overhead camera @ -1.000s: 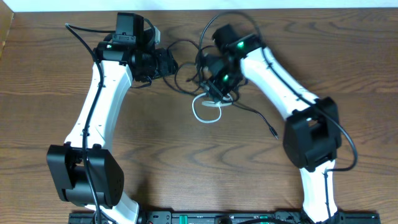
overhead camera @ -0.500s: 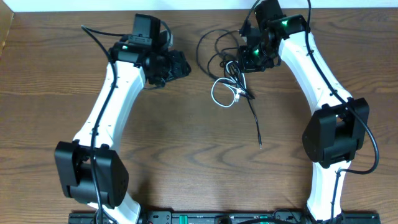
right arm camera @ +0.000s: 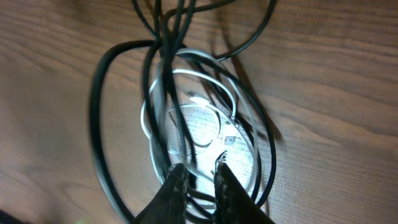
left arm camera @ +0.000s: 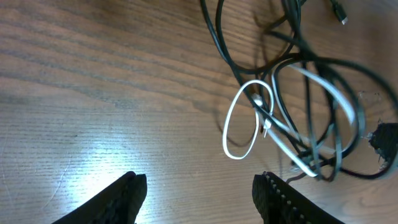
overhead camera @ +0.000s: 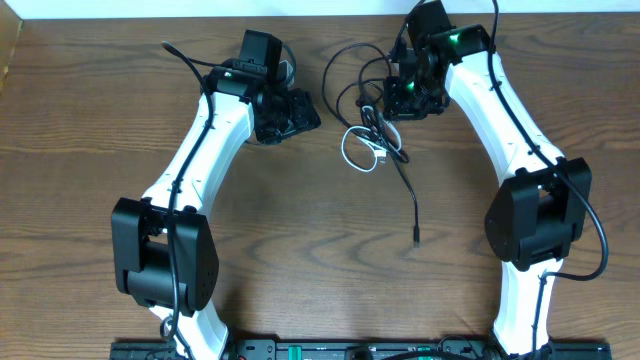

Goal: Untangle cables

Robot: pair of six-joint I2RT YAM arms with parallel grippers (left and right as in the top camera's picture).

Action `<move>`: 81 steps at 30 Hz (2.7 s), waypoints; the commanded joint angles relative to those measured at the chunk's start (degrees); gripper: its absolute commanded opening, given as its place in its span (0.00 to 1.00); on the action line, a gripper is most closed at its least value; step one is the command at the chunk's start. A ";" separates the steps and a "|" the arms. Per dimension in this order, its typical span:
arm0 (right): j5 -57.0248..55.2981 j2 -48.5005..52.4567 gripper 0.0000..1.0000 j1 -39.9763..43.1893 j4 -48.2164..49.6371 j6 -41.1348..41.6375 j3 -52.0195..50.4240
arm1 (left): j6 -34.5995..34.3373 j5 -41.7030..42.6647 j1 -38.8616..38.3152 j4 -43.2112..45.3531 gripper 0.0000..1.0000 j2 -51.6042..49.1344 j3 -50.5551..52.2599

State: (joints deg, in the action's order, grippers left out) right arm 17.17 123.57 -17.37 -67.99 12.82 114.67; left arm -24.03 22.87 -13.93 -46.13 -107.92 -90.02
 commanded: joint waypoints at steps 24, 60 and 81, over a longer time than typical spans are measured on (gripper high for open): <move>9.09 -0.28 0.38 -5.84 -0.35 -31.80 -7.04 | -0.28 0.70 -0.02 0.33 0.60 -0.37 -0.04; 16.70 -0.26 0.45 -3.08 16.39 -49.66 -22.99 | -0.26 0.70 -0.02 0.31 0.61 -0.37 -0.04; 20.52 -0.22 0.35 -2.93 17.90 -48.41 -22.99 | -0.24 0.70 -0.02 0.13 0.60 -0.37 -0.04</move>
State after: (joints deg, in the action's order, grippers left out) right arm 36.25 123.57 -20.21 -50.09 -36.40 92.07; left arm -24.05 22.85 -13.93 -46.00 -107.92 -90.02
